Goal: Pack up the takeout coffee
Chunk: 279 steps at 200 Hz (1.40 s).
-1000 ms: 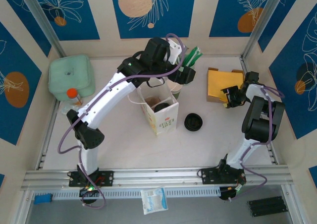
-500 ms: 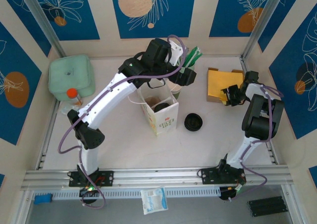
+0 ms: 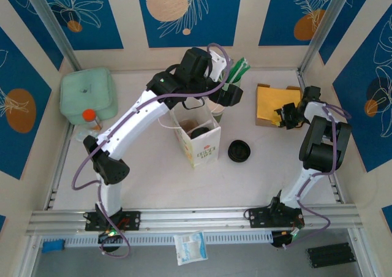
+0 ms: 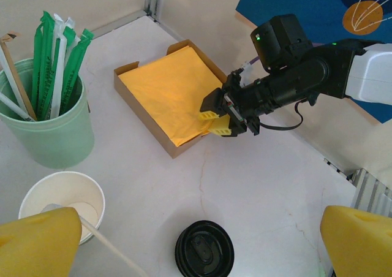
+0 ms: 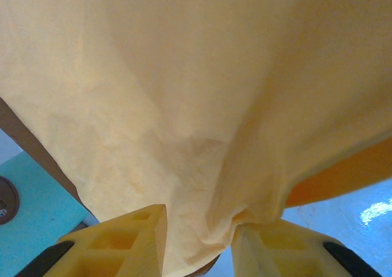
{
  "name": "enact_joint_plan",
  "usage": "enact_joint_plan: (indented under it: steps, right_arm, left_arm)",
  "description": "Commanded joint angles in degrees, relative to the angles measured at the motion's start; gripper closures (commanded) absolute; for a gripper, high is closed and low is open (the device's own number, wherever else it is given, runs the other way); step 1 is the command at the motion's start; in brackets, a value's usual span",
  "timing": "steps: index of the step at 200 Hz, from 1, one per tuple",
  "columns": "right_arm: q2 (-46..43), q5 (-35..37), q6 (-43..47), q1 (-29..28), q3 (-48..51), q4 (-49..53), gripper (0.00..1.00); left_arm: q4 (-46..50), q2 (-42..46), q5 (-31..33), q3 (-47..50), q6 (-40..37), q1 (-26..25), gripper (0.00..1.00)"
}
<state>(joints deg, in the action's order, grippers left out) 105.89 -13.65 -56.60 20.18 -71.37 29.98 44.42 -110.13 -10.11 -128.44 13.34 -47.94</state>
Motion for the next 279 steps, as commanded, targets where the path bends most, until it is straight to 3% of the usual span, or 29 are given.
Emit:
enact_joint_plan:
  steps: [1,83,189,279]
  right_arm:
    - [-1.3,-2.3,-0.1,0.6,-0.2,0.6,0.67]
    - [-5.6,-3.9,-0.8,0.8,0.7,0.2,0.66]
    - [-4.0,-3.4,-1.4,0.8,4.8,-3.1,0.65]
    - [-2.3,-3.3,-1.6,0.9,5.6,-4.7,0.74]
  left_arm:
    - [0.7,-0.9,-1.4,-2.4,-0.8,-0.7,0.01]
    - [0.7,-1.0,-1.3,-2.3,-0.9,-1.1,0.0]
    - [0.7,-1.3,-1.3,-2.4,-1.0,-1.1,0.01]
    - [0.2,-1.5,-1.3,-2.4,-1.1,-1.1,0.01]
